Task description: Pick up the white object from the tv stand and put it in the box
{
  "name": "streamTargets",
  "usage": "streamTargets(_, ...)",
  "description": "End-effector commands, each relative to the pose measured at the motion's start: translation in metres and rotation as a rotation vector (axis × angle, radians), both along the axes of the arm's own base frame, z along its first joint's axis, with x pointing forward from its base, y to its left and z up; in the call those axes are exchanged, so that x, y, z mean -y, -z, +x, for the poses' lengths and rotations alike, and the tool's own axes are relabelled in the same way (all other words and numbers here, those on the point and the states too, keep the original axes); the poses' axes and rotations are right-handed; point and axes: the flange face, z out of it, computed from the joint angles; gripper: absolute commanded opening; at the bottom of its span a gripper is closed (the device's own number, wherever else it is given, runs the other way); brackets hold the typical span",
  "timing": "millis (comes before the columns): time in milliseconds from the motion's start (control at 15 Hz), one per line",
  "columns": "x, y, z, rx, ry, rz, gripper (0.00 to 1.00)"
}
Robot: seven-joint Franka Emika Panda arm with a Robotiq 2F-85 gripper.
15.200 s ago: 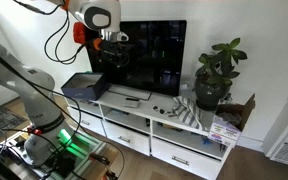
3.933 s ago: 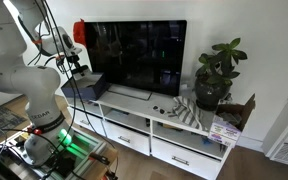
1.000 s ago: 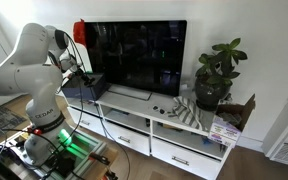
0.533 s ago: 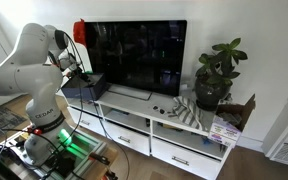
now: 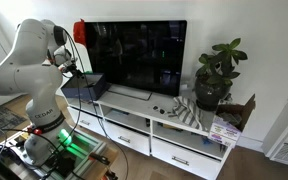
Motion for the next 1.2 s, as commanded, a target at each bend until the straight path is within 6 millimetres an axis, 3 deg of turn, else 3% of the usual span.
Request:
streamTargets(0,0.033,-0.035,-0.02,-0.049,-0.006,0.002,1.0)
streamTargets(467,0.1,-0.068,-0.043,-0.129,-0.213,0.084,1.0)
streamTargets(733,0.154,-0.068,-0.063,-0.133,-0.26,0.102,1.0)
streamTargets(1067,0.235,-0.053,-0.098,-0.188,-0.37,0.146,1.0)
streamTargets(1133,0.203,-0.048,-0.075,-0.185,-0.335,0.122,1.0)
